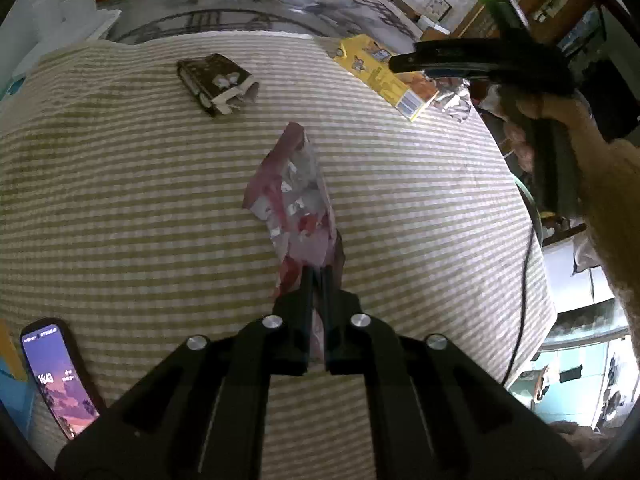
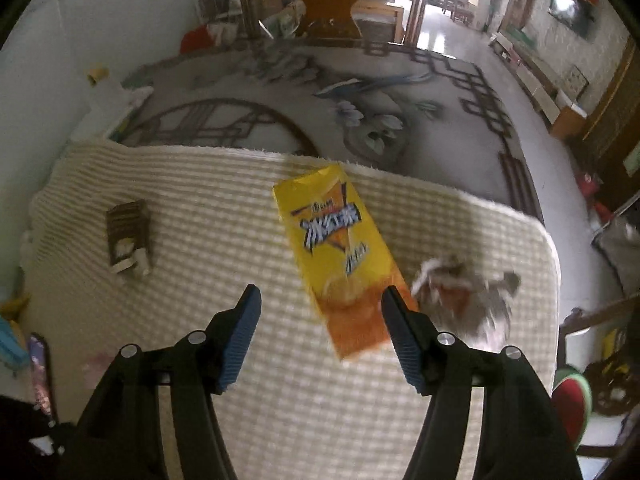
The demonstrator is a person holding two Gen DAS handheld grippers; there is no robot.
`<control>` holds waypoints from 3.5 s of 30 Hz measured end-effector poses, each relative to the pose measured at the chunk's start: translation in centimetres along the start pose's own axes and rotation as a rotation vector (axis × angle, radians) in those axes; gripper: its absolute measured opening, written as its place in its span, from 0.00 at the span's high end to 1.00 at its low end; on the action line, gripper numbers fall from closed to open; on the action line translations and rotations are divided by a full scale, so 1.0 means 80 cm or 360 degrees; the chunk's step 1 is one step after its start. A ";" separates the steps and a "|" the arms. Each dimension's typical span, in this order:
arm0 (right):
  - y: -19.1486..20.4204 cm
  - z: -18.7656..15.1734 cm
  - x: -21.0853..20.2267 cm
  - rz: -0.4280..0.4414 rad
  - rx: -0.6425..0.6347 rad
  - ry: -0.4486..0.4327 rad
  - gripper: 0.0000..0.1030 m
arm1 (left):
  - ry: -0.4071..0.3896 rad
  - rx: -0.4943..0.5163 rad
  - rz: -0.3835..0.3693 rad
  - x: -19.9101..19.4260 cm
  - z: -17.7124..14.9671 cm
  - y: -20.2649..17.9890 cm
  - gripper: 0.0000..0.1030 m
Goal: Collect trash
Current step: 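Grasp the pink foil bag with the left tool while the right grasps the yellow iced-tea carton, then carry the pink bag and yellow carton over the red bin with both tools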
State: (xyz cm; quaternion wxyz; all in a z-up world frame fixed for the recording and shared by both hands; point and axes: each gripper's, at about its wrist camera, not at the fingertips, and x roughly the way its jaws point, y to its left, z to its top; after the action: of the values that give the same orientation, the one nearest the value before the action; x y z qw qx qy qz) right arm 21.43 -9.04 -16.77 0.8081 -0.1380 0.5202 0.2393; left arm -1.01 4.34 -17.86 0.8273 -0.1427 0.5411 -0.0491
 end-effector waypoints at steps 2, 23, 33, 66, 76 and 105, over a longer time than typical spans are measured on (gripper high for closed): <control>0.002 0.006 0.015 -0.0057 -0.0037 0.0046 0.31 | -0.0012 -0.0014 -0.0003 -0.003 0.000 0.002 0.96; -0.010 0.011 -0.006 -0.0028 -0.0068 -0.0002 0.33 | -0.0057 -0.0032 -0.0075 -0.007 0.006 0.005 0.42; -0.026 0.000 0.035 0.0014 0.0048 0.0173 0.36 | -0.0079 -0.0087 -0.0040 -0.017 -0.001 0.016 0.39; 0.018 -0.175 -0.042 0.0146 0.0420 0.0122 0.29 | -0.0105 0.0028 0.0115 0.001 0.014 -0.008 0.68; 0.013 -0.188 -0.033 0.0133 0.0389 0.0105 0.38 | -0.0214 0.0064 0.0087 -0.028 0.024 -0.039 0.68; -0.082 -0.231 -0.176 0.0278 0.0635 -0.0321 0.38 | -0.0352 0.0149 0.0028 -0.036 0.057 -0.157 0.68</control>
State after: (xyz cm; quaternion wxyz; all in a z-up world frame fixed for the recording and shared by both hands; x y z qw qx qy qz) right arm 5.70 -26.74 -11.96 0.8436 0.0946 0.4836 0.2133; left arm 2.85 -6.12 -10.03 0.8881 -0.1036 0.4449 -0.0510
